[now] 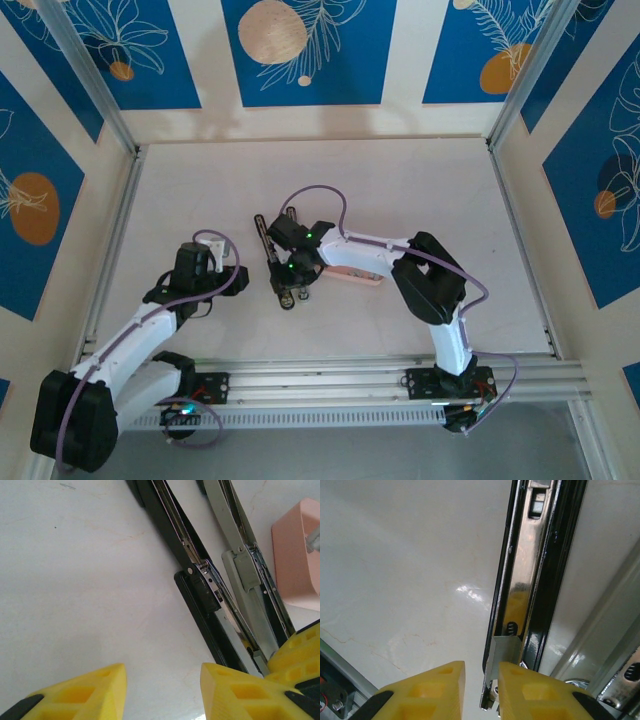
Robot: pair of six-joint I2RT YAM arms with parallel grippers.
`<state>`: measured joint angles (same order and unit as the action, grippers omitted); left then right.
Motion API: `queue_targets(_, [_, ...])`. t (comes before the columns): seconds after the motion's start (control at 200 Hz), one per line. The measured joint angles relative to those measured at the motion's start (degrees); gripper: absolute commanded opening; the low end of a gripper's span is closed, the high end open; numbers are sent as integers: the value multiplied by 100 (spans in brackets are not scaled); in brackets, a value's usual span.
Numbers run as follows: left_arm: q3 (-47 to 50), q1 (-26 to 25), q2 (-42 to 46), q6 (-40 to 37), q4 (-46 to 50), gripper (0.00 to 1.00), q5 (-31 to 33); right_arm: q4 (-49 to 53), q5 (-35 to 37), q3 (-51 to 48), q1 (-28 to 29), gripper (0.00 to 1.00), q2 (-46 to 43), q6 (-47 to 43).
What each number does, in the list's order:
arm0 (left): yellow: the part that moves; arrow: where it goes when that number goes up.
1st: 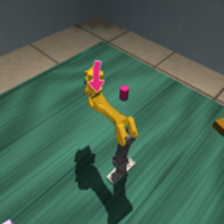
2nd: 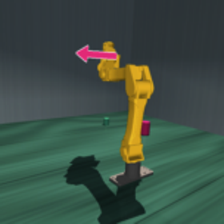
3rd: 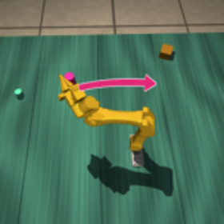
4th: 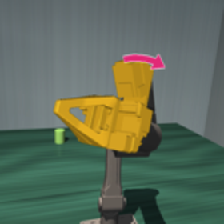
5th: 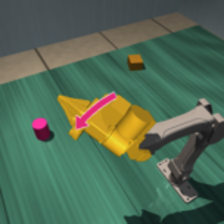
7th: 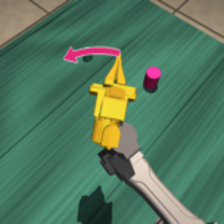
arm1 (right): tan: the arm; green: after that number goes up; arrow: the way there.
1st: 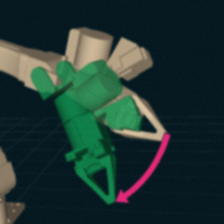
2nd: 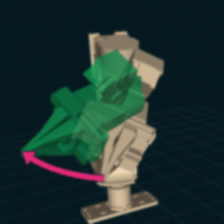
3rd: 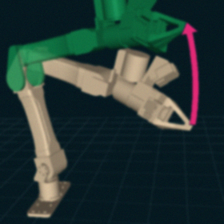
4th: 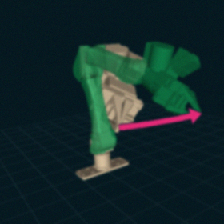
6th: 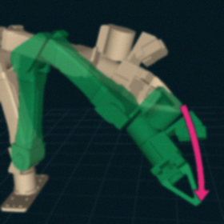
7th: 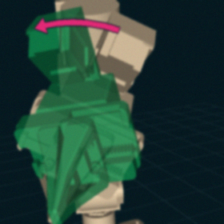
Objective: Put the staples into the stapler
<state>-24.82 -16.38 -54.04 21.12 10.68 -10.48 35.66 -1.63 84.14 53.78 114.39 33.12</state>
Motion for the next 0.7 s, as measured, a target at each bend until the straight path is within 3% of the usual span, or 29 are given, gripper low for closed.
queue_targets(0.385, [2,0,0,0,0,44,0,-28,46,-2,-2,4,59,103])
queue_targets(0.7, [4,0,90,-4,-4,44,0,-529,101,-555,-85,1,-345,179])
